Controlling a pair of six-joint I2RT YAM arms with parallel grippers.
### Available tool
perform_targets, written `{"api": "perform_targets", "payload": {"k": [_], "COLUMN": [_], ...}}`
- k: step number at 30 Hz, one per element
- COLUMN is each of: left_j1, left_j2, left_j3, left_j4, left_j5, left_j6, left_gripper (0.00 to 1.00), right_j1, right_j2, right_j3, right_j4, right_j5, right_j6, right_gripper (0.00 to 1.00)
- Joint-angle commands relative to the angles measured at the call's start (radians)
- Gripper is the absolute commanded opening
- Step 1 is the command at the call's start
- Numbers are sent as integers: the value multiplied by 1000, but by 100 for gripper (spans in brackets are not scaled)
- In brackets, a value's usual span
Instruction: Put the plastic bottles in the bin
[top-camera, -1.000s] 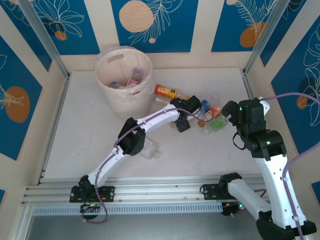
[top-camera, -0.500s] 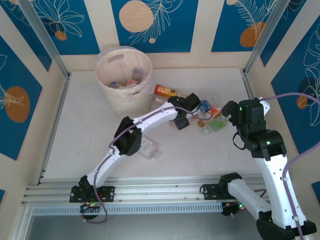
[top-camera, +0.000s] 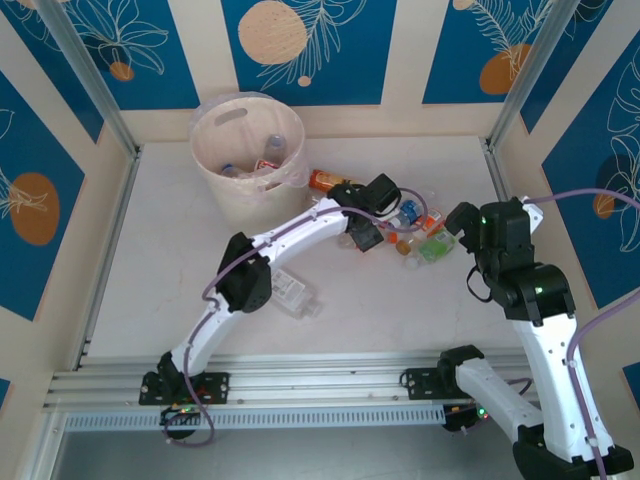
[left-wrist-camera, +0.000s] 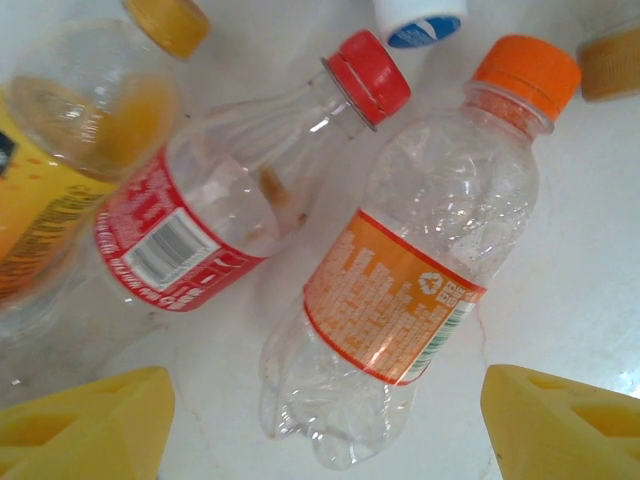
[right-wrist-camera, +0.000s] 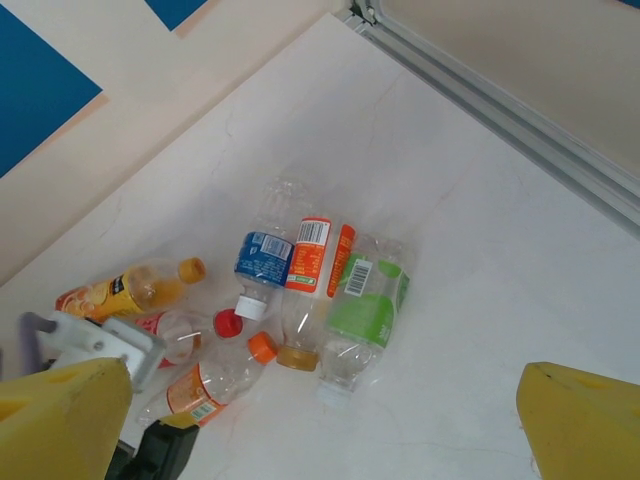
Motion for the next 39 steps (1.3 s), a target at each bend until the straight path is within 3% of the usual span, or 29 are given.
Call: {"api": "perform_targets", "payload": {"k": [1,10,31,36,39], "left_j1": [1,15,15,15,15], "left_j2": [48,139,215,213,202], "left_j3": [42,131,132,132,132], "left_j4": [-26,-31,-61,-62,-65], "left_j5": [22,18,30,22,17], "left_j6": [30,50,56,53,50], "left_gripper": [81,81,78,63,49], "right_j1": [-6,-6,-6,-6,-6], "right_j2": [-26,-39,-40,-41,-45], "right_j3": [-7,-10,-15,-15,-15], "right_j4": [7,1,4,1,2], "right_j5": [44,47,44,44,47], "right_j6": [28,28,34,35,34], "right_gripper": [99,99,99,99,99]}}
